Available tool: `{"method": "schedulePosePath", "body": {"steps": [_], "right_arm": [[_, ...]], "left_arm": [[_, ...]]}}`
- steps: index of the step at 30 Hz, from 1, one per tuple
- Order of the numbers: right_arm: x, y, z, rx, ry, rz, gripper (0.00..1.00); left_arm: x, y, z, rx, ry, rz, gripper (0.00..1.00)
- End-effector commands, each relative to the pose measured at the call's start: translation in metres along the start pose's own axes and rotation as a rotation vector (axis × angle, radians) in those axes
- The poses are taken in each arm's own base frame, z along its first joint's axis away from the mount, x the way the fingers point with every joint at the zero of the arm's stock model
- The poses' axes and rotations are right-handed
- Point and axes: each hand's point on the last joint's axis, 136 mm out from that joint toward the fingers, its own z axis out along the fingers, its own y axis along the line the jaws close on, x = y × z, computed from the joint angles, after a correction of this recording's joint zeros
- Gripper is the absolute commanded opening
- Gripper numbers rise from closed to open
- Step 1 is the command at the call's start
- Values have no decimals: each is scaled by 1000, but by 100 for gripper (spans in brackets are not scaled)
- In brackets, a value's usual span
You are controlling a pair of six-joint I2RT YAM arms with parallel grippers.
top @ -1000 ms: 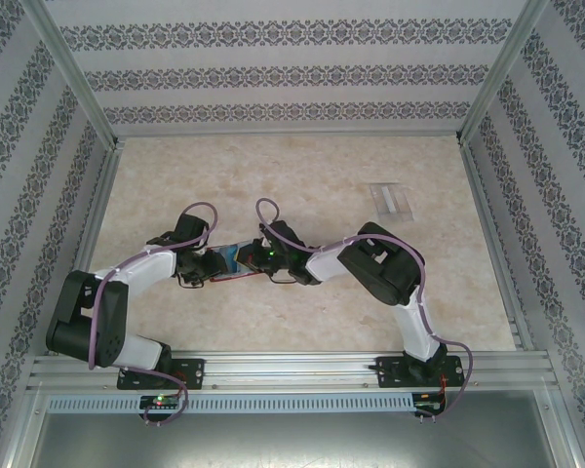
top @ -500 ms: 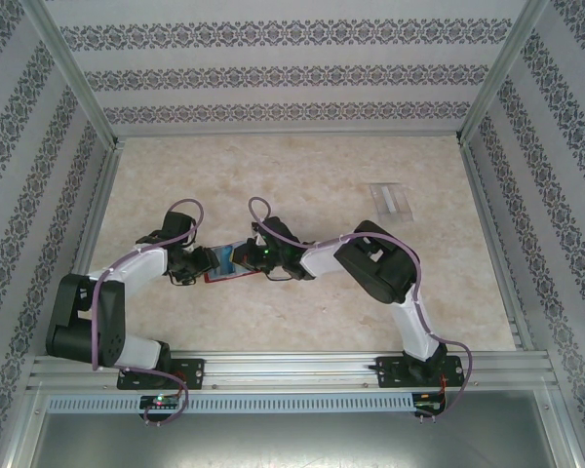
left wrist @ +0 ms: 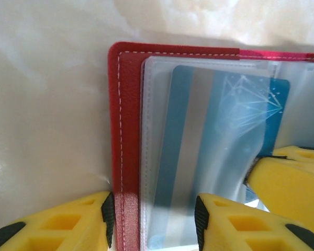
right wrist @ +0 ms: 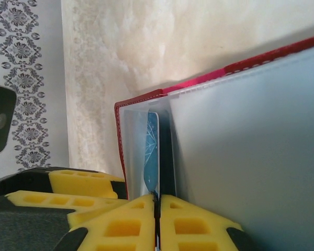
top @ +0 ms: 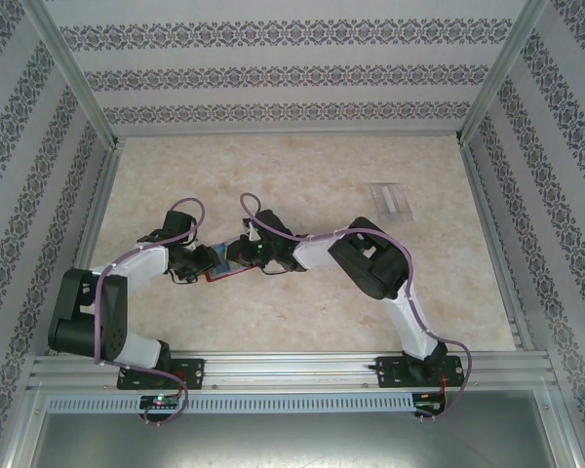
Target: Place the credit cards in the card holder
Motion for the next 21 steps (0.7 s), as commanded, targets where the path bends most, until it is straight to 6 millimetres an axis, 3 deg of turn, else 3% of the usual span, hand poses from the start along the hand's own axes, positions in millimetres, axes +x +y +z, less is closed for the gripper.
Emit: {"method": "schedulePosePath", "body": {"steps": [1, 8, 14, 21], "right_arm": [[13, -12, 5, 51, 52, -40, 11], [-2, -7, -20, 116, 1, -124, 21], [-10, 2, -35, 137, -17, -196, 25], [-12, -2, -33, 190, -3, -231, 25]], "left_arm": [[-11, -18, 0, 79, -16, 36, 48], [-17, -20, -14, 105, -49, 16, 53], [-21, -5, -21, 54, -72, -23, 54], [-22, 7, -5, 0, -43, -57, 41]]}}
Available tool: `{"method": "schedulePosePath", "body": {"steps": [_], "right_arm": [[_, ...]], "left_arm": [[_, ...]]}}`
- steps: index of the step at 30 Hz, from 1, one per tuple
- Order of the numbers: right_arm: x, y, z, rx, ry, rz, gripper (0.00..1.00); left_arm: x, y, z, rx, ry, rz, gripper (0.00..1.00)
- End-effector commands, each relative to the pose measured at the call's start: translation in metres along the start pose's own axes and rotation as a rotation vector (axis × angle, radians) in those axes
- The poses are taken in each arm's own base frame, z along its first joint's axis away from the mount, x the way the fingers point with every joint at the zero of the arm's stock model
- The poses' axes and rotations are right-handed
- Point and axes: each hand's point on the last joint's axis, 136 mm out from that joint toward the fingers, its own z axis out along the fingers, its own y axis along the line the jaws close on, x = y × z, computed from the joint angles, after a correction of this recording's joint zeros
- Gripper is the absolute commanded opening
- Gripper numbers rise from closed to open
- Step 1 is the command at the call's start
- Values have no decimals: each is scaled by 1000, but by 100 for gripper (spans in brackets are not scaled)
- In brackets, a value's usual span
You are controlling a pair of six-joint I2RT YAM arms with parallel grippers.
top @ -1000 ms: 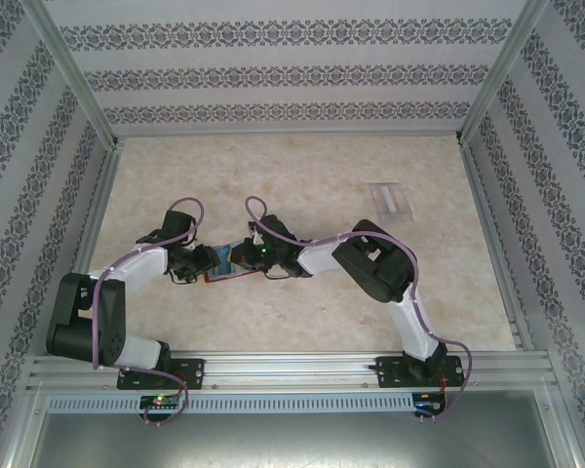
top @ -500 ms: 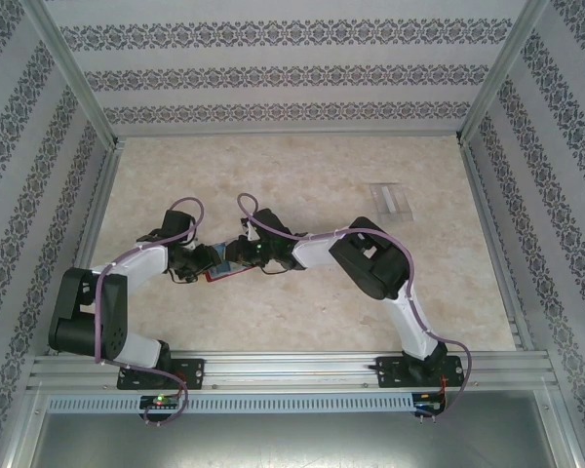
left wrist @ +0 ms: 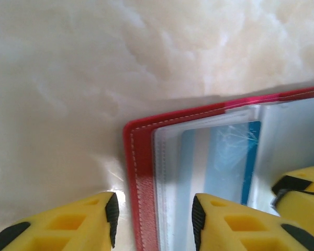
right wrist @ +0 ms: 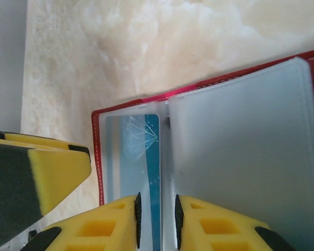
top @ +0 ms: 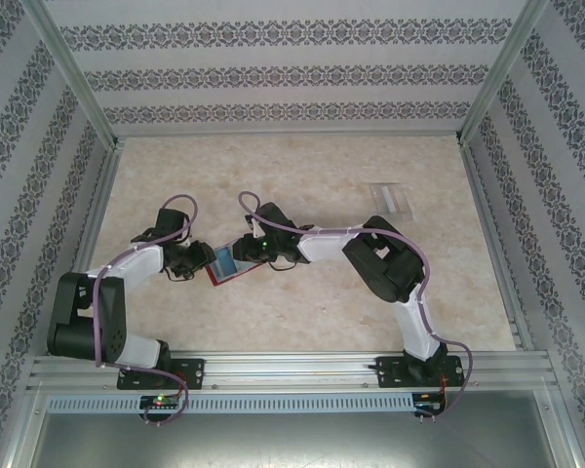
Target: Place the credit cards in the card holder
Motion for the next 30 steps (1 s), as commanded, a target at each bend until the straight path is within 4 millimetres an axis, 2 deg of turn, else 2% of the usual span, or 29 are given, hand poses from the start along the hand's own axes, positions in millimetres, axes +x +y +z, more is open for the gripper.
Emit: {"method": "schedulePosePath", "body": {"steps": [1, 4, 8, 11, 16, 18, 24, 30], "right_arm": [[-8, 4, -5, 35, -16, -58, 25], [-6, 4, -2, 57, -7, -81, 23], [-4, 2, 7, 60, 10, -86, 13], [-1, 1, 13, 73, 22, -98, 10], [1, -1, 22, 77, 36, -91, 3], [4, -3, 25, 85, 41, -90, 1], [10, -4, 30, 86, 58, -91, 0], [11, -3, 30, 84, 64, -98, 0]], "left_arm": [[-8, 4, 3, -23, -13, -16, 39], [-9, 4, 4, -22, -20, -15, 33], [-10, 4, 3, -28, -20, -5, 27], [-10, 5, 5, -29, -19, -3, 24], [-7, 7, 8, -27, -9, -4, 22], [-6, 7, 6, -25, -11, -4, 25], [-10, 17, -11, -78, -74, -3, 25], [-7, 34, -13, -129, -87, -33, 19]]}}
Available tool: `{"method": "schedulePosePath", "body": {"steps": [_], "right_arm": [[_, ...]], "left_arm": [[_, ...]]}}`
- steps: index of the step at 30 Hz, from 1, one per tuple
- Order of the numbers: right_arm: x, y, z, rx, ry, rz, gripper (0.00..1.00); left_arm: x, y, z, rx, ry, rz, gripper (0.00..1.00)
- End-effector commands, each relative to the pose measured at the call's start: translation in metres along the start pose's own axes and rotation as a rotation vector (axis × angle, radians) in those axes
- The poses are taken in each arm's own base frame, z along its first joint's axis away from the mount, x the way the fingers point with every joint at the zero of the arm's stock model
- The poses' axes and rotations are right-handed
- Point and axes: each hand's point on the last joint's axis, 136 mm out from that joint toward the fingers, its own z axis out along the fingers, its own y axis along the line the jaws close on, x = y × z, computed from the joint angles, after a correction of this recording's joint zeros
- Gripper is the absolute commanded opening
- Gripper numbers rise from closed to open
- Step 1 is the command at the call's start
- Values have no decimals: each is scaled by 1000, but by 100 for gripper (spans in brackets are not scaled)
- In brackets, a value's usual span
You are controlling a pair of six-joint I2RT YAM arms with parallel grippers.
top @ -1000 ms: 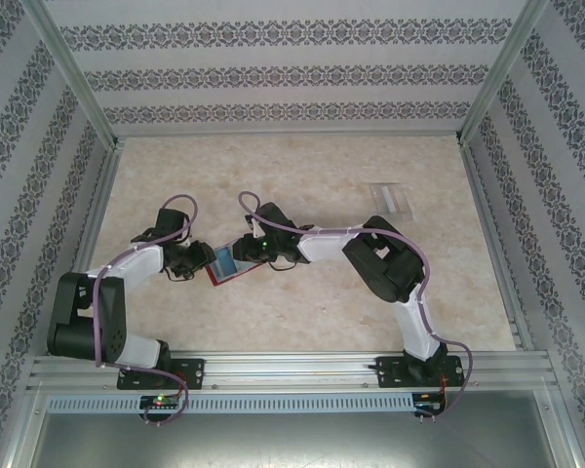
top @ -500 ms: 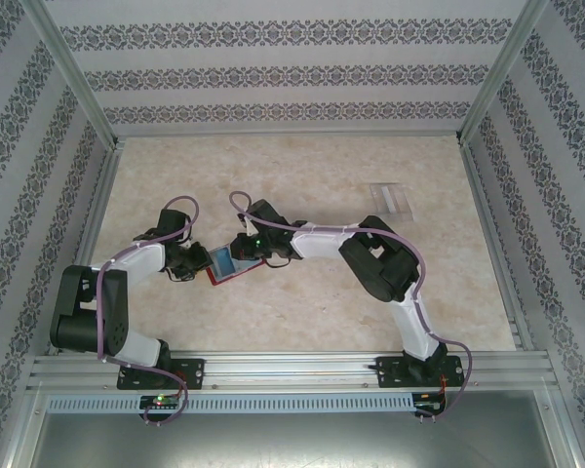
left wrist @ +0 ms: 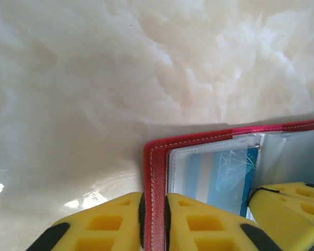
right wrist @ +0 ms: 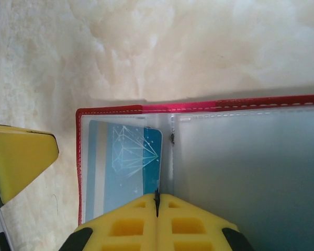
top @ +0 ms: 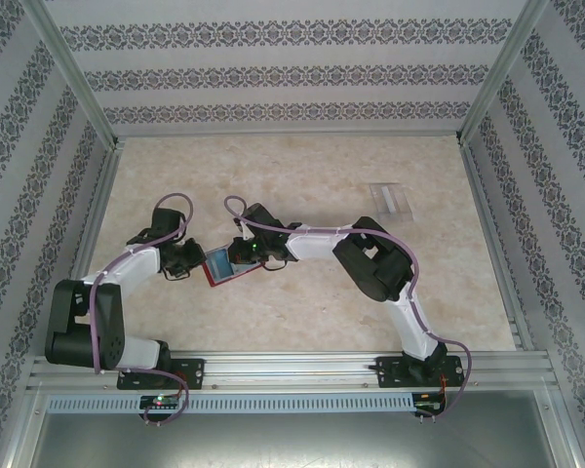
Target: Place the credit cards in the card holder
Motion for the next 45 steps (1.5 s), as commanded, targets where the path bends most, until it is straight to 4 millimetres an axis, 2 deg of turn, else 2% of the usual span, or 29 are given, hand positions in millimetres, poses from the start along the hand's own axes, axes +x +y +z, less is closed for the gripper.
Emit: {"method": "schedulePosePath", "body": {"steps": [1, 7, 13, 22, 30, 33, 36, 38, 41, 45], "right_arm": [[9, -6, 9, 28, 29, -16, 0], [11, 0, 9, 4, 46, -31, 0], [15, 13, 14, -35, 64, -59, 0], [18, 28, 20, -75, 72, -83, 0], [14, 38, 12, -104, 49, -107, 0], [11, 45, 2, -114, 27, -135, 0], [2, 49, -20, -70, -34, -176, 3], [-5, 46, -36, -25, -80, -195, 7], [-17, 30, -55, 39, -126, -197, 9], [-27, 2, -77, 143, -159, -186, 18]], "left_arm": [[10, 25, 2, -88, 20, -24, 17], [18, 25, 14, -80, 76, -11, 14], [15, 17, 23, -46, 89, -2, 11], [13, 14, 24, -31, 78, 9, 6], [12, 10, 23, -11, 79, 11, 5], [10, 10, 18, -21, 74, 16, 9], [7, 5, 8, -3, 50, 8, 22], [6, 2, 4, 7, 47, -4, 27], [7, -1, -2, 23, 50, -17, 30], [10, 2, -9, 16, 35, -25, 42]]}}
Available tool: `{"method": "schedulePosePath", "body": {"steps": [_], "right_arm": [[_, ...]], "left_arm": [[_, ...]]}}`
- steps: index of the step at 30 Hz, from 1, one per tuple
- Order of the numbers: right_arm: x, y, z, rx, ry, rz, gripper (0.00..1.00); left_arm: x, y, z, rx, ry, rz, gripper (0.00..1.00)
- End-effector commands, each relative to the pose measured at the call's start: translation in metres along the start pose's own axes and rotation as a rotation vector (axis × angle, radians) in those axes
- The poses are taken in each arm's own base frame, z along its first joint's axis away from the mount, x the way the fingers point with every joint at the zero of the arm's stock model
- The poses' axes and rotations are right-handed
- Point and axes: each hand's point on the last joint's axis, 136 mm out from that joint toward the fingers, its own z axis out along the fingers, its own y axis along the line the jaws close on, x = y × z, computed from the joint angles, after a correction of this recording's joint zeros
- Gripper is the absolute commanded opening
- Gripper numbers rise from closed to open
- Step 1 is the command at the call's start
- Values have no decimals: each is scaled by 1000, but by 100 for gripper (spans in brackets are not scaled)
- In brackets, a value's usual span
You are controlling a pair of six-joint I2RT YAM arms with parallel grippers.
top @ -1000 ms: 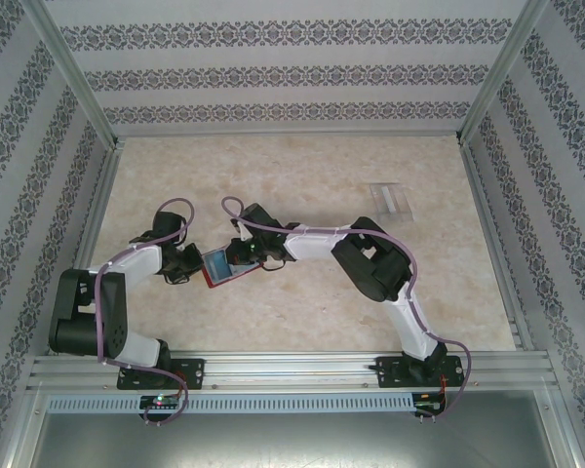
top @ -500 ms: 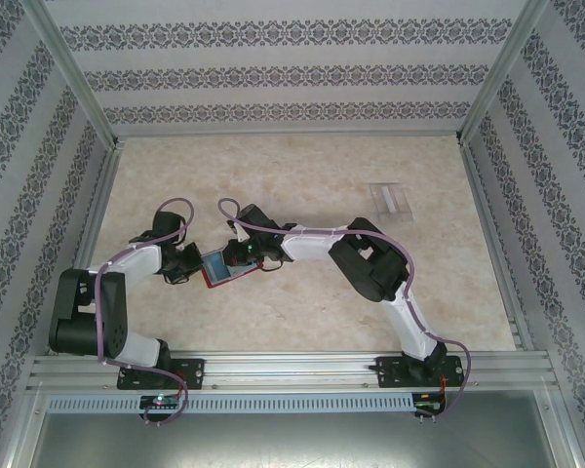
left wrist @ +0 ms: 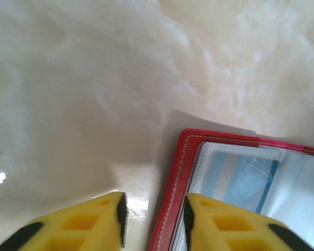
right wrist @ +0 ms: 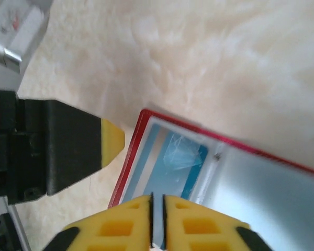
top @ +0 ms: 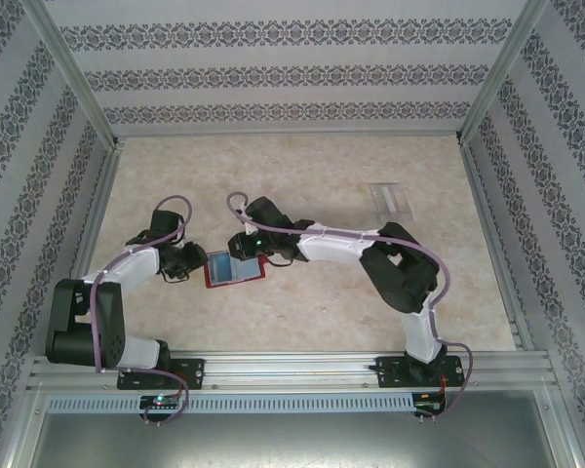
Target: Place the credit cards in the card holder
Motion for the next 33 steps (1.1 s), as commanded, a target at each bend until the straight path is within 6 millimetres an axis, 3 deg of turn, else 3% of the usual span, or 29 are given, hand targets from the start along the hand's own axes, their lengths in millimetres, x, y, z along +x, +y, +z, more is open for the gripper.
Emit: {"method": "schedulePosePath", "body": {"steps": [1, 4, 11, 15, 21, 25, 29, 33], "right_arm": [[-5, -40, -21, 173, -28, -16, 23], [1, -60, -35, 319, -17, -24, 37], [26, -91, -45, 470, 63, -64, 36], [31, -76, -40, 367, 142, -218, 37], [30, -55, -57, 137, 192, -757, 37], [27, -61, -51, 108, 246, -919, 43], [44, -68, -40, 17, 357, -1102, 48], [46, -75, -37, -26, 409, -1146, 50]], "left_arm": [[4, 1, -10, 1, -4, -17, 46], [9, 4, -11, 3, 1, -23, 51], [18, 9, -2, 8, 32, -36, 57], [20, 5, 2, 49, 31, -45, 56], [20, 1, 2, 66, 44, -31, 55], [24, 1, 4, 74, 60, -33, 55], [28, 4, 4, 75, 61, -38, 55], [31, -2, 4, 114, 82, -41, 50]]}}
